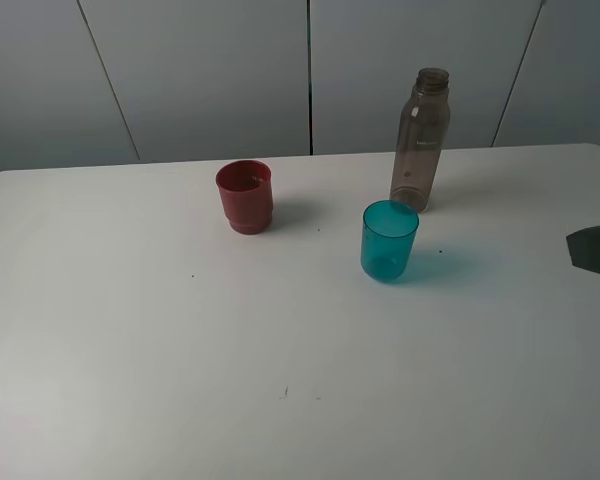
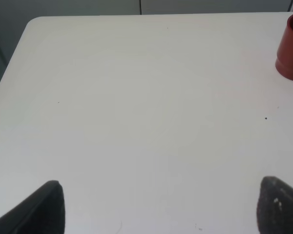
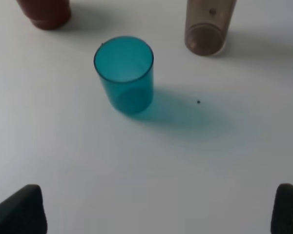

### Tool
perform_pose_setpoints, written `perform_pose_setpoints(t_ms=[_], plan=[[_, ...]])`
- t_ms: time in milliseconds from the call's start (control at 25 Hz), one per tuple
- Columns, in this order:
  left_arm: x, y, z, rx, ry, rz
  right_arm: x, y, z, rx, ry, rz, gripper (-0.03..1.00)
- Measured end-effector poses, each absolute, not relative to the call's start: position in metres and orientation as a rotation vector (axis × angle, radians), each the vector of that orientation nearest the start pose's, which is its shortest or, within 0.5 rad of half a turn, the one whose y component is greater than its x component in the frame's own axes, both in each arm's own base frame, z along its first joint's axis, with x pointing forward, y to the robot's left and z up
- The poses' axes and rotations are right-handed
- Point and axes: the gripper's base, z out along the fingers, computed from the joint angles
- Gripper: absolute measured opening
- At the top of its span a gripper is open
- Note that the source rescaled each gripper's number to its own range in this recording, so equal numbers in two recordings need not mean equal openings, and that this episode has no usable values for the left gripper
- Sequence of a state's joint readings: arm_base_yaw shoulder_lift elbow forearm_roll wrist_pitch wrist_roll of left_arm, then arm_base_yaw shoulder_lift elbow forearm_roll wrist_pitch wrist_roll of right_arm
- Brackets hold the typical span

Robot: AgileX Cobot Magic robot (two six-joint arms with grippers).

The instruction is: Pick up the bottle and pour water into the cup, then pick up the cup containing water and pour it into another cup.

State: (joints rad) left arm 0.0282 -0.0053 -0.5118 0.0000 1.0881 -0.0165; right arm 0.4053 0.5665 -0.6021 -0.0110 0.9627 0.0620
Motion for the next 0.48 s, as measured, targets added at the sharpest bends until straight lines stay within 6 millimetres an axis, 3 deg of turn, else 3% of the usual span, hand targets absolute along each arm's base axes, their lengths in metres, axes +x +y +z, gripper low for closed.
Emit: perform_pose_setpoints(t_ms=[160, 320, 480], plan=[[-0.008, 0.000, 0.278, -0.046, 2.054, 0.007, 0.055, 0.023, 0.288, -0.440, 2.483, 0.173, 1.00], [-0.008, 0.000, 0.278, -0.046, 2.054, 0.007, 0.036, 0.014, 0.291, -0.455, 2.400, 0.179, 1.00], [-0.008, 0.000, 0.278, -0.046, 2.054, 0.007, 0.017, 0.006, 0.280, -0.461, 2.305, 0.189, 1.00]])
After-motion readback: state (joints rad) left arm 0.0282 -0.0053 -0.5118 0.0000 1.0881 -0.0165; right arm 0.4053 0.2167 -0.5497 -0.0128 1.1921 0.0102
